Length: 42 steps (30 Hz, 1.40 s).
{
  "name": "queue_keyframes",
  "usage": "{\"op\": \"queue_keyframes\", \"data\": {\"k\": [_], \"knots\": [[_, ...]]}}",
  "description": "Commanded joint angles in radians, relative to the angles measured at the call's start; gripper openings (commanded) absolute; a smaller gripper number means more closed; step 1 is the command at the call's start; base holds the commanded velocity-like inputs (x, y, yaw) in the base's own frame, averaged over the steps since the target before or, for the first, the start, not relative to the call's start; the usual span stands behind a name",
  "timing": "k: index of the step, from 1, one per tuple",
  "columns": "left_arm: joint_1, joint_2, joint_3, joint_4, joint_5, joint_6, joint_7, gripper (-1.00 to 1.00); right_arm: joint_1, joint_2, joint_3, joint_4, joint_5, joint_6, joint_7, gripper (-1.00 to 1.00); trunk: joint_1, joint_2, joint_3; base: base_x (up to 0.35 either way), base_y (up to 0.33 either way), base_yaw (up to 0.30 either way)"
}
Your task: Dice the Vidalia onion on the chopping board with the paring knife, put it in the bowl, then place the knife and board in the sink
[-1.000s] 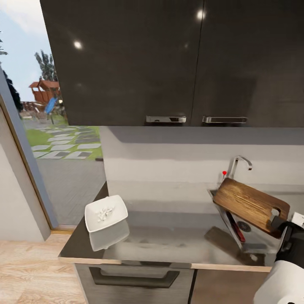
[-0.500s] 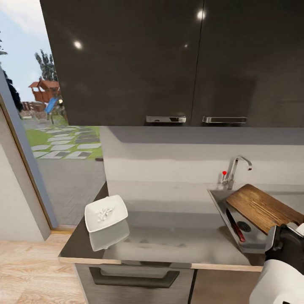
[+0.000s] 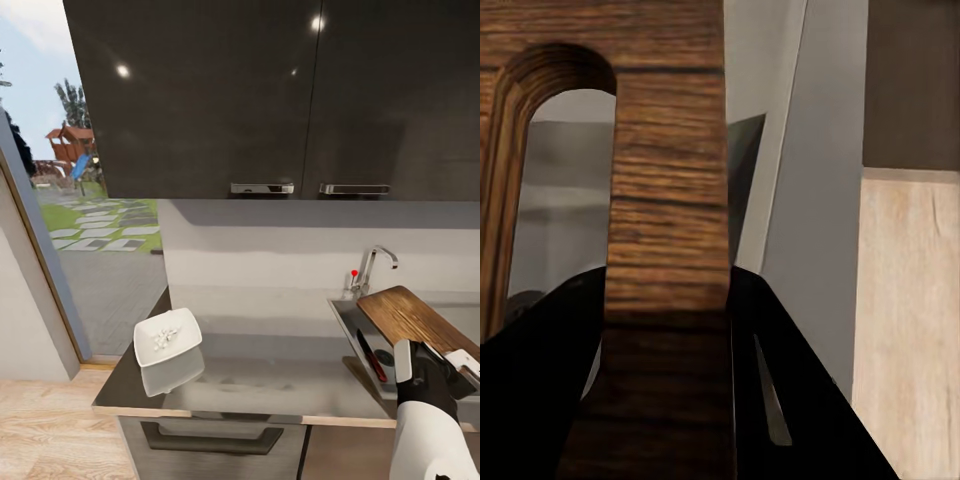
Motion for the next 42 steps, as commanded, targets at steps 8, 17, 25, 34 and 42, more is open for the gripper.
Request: {"op": "queue_keyframes", "data": {"k": [8, 17, 25, 34, 42], "knots": [[-0.002, -0.001, -0.009, 0.004, 0.007, -0.006, 0.001, 1.00, -0.001, 0.018, 0.004, -0.002, -0.003, 0.005, 0.001, -1.00, 0.000, -0.002, -0.002, 0.000, 0.000, 0.000], [-0.002, 0.004, -0.009, 0.004, 0.007, 0.015, 0.003, 1.00, -0.001, 0.047, 0.000, -0.021, -0.006, 0.005, 0.008, -1.00, 0.000, -0.002, -0.002, 0.000, 0.000, 0.000], [-0.002, 0.004, -0.009, 0.004, 0.006, 0.056, -0.003, 1.00, -0.002, 0.058, -0.001, -0.017, -0.008, 0.001, -0.001, -1.00, 0.000, -0.002, -0.002, 0.000, 0.000, 0.000], [-0.002, 0.001, -0.009, 0.005, 0.007, 0.106, -0.004, 1.00, -0.002, 0.058, -0.002, -0.017, -0.008, 0.000, -0.001, -1.00, 0.000, -0.002, -0.002, 0.000, 0.000, 0.000], [0.023, 0.002, -0.009, 0.005, 0.007, 0.151, -0.006, 1.00, -0.002, 0.057, -0.003, -0.017, -0.008, 0.001, -0.001, -1.00, 0.000, -0.002, -0.002, 0.000, 0.000, 0.000]]}}
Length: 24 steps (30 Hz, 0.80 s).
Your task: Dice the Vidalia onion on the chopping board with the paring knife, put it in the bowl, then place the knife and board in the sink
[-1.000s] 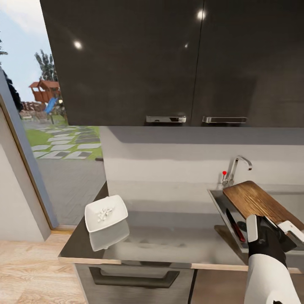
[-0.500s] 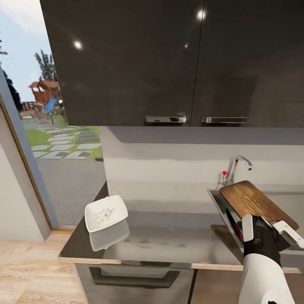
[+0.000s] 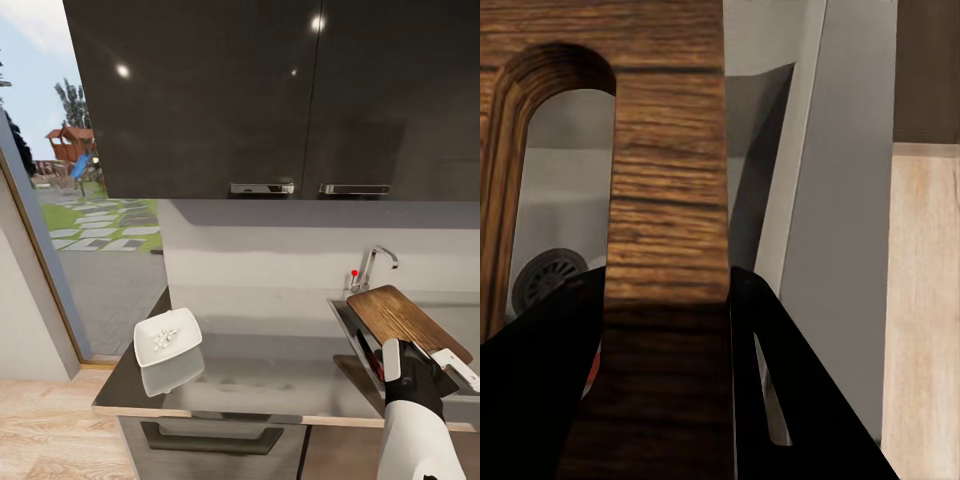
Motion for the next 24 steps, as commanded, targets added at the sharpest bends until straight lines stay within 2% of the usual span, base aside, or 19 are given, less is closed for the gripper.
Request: {"op": "queue_keyframes", "data": {"k": [1, 2, 8, 11, 16, 24], "knots": [[0.004, -0.001, -0.009, 0.004, 0.008, -0.001, 0.001, 1.00, -0.001, 0.001, -0.001, -0.002, -0.001, 0.007, -0.002, -1.00, 0.000, -0.002, -0.002, 0.000, 0.000, 0.000], [0.038, -0.001, -0.009, 0.004, 0.008, 0.112, 0.001, 1.00, -0.001, 0.001, -0.001, -0.002, -0.001, 0.007, -0.002, -1.00, 0.000, -0.002, -0.002, 0.000, 0.000, 0.000], [0.139, -0.001, -0.008, 0.004, 0.008, 0.110, 0.000, 1.00, -0.001, 0.001, -0.001, -0.002, -0.001, 0.007, -0.002, -1.00, 0.000, -0.002, -0.002, 0.000, 0.000, 0.000], [0.171, 0.001, -0.008, 0.004, 0.008, 0.109, 0.000, 1.00, -0.001, 0.001, -0.001, -0.002, -0.001, 0.007, -0.002, -1.00, 0.000, -0.002, -0.002, 0.000, 0.000, 0.000], [0.202, 0.000, -0.008, 0.004, 0.008, 0.108, 0.000, 1.00, -0.001, 0.001, -0.001, -0.002, -0.001, 0.008, -0.002, -1.00, 0.000, -0.002, -0.002, 0.000, 0.000, 0.000], [0.208, 0.001, -0.007, 0.004, 0.008, 0.106, 0.001, 1.00, -0.001, 0.001, -0.002, 0.000, 0.002, 0.009, -0.007, -1.00, 0.000, -0.002, -0.002, 0.000, 0.000, 0.000]]}}
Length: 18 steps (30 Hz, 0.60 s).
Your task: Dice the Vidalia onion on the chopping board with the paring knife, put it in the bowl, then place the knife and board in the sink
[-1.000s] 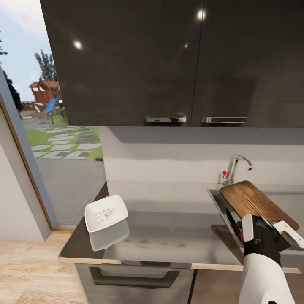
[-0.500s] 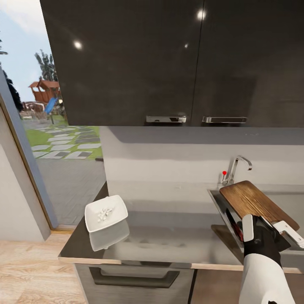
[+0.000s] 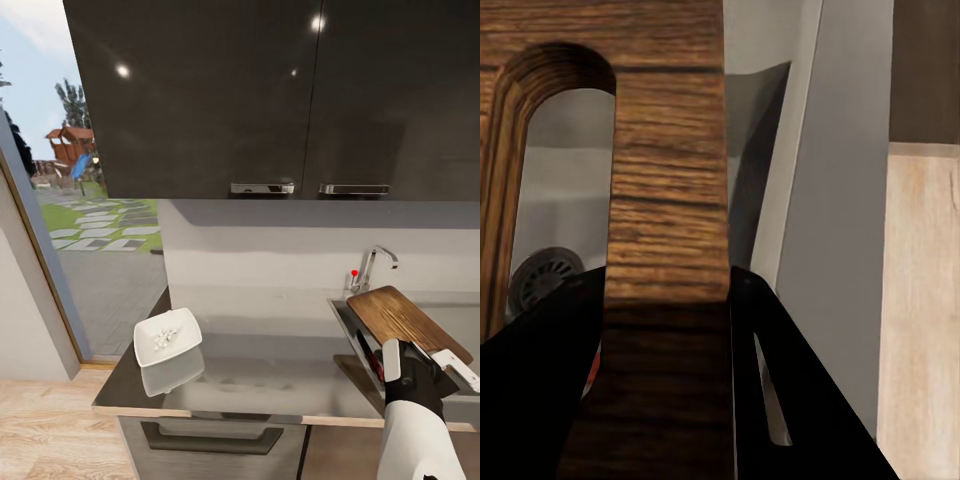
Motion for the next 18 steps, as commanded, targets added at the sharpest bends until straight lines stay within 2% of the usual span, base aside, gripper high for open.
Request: {"op": "queue_keyframes", "data": {"k": [1, 3, 5, 6, 8, 10, 13, 18], "knots": [[-0.001, -0.001, -0.009, 0.004, 0.008, -0.007, 0.000, 1.00, -0.001, 0.001, -0.001, -0.001, -0.001, 0.008, -0.003, -1.00, 0.000, -0.002, -0.002, 0.000, 0.000, 0.000], [-0.001, -0.001, -0.009, 0.004, 0.008, -0.007, 0.000, 1.00, -0.001, 0.001, -0.001, 0.009, 0.000, 0.009, -0.005, -1.00, 0.000, -0.002, -0.002, 0.000, 0.000, 0.000], [-0.001, -0.001, -0.008, 0.004, 0.008, -0.008, 0.000, 1.00, -0.002, -0.001, -0.003, 0.064, 0.000, 0.008, -0.005, -1.00, 0.000, -0.002, -0.002, 0.000, 0.000, 0.000], [0.000, -0.001, -0.008, 0.004, 0.008, -0.008, 0.000, 1.00, -0.001, -0.035, -0.009, 0.173, -0.004, 0.003, -0.004, -1.00, 0.000, -0.002, -0.002, 0.000, 0.000, 0.000], [-0.001, -0.002, -0.009, 0.004, 0.008, -0.008, -0.001, 1.00, -0.001, -0.086, -0.010, 0.243, -0.021, 0.002, -0.005, -1.00, 0.000, -0.002, -0.002, 0.000, 0.000, 0.000], [0.000, -0.002, -0.009, 0.004, 0.008, -0.008, -0.001, 1.00, -0.001, -0.109, -0.010, 0.265, -0.050, 0.003, -0.007, -1.00, 0.000, -0.002, -0.002, 0.000, 0.000, 0.000], [0.000, -0.002, -0.009, 0.004, 0.008, -0.008, -0.001, 1.00, -0.001, -0.123, -0.011, 0.268, -0.089, 0.003, -0.009, -1.00, 0.000, -0.002, -0.002, 0.000, 0.000, 0.000], [0.000, -0.002, -0.008, 0.003, 0.008, -0.010, -0.001, 1.00, -0.002, -0.128, -0.011, 0.246, -0.102, 0.006, -0.013, -1.00, 0.000, -0.002, -0.002, 0.000, 0.000, 0.000]]}}
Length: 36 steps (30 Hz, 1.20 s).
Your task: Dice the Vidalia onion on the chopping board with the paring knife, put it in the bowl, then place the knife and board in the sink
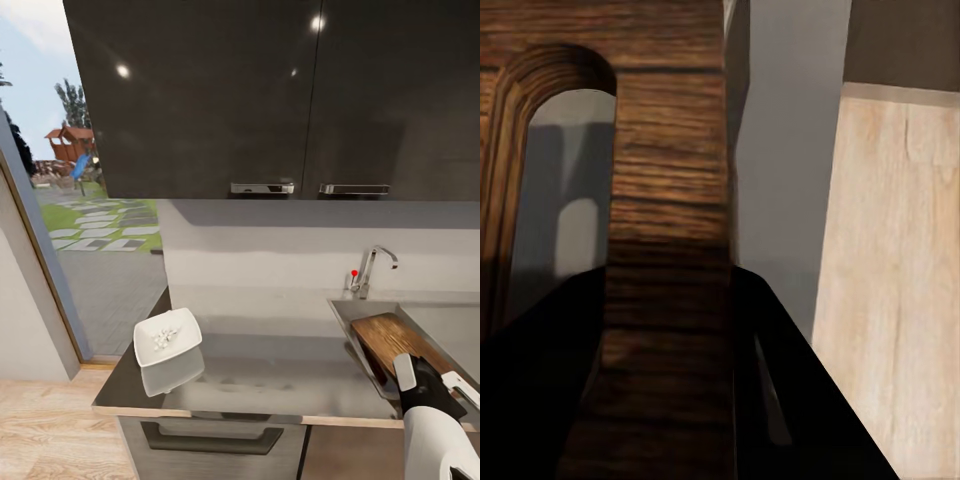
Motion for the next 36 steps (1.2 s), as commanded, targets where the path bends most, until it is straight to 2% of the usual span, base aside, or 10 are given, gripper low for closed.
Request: {"op": "queue_keyframes", "data": {"k": [1, 8, 15, 21, 27, 36], "knots": [[-0.002, -0.001, -0.008, 0.004, 0.008, -0.007, 0.000, 1.00, -0.001, 0.000, 0.000, -0.003, -0.003, 0.008, -0.004, -1.00, 0.000, -0.002, -0.002, 0.000, 0.000, 0.000], [-0.002, -0.001, -0.008, 0.004, 0.008, -0.007, 0.000, 1.00, -0.001, -0.001, 0.000, -0.017, -0.004, 0.008, -0.008, -1.00, 0.000, -0.002, -0.002, 0.027, 0.000, 0.000], [-0.002, -0.001, -0.008, 0.004, 0.008, -0.007, 0.000, 1.00, -0.001, -0.001, 0.000, -0.041, -0.004, 0.008, -0.050, -1.00, 0.000, -0.002, -0.003, 0.195, 0.000, 0.000], [-0.002, -0.001, -0.008, 0.004, 0.008, -0.007, 0.000, 1.00, -0.001, -0.001, 0.002, -0.042, -0.002, 0.007, -0.054, -1.00, 0.000, -0.002, -0.010, 0.137, 0.000, 0.000], [-0.002, -0.001, -0.008, 0.004, 0.008, -0.007, 0.000, 1.00, 0.000, -0.013, 0.002, -0.042, -0.001, 0.005, -0.052, -1.00, 0.000, -0.002, -0.018, 0.056, -0.001, 0.000], [-0.002, -0.001, -0.008, 0.004, 0.008, -0.007, 0.000, 1.00, -0.001, -0.014, 0.005, -0.041, -0.001, 0.005, -0.052, -1.00, 0.000, -0.002, -0.032, 0.165, -0.116, 0.000]]}}
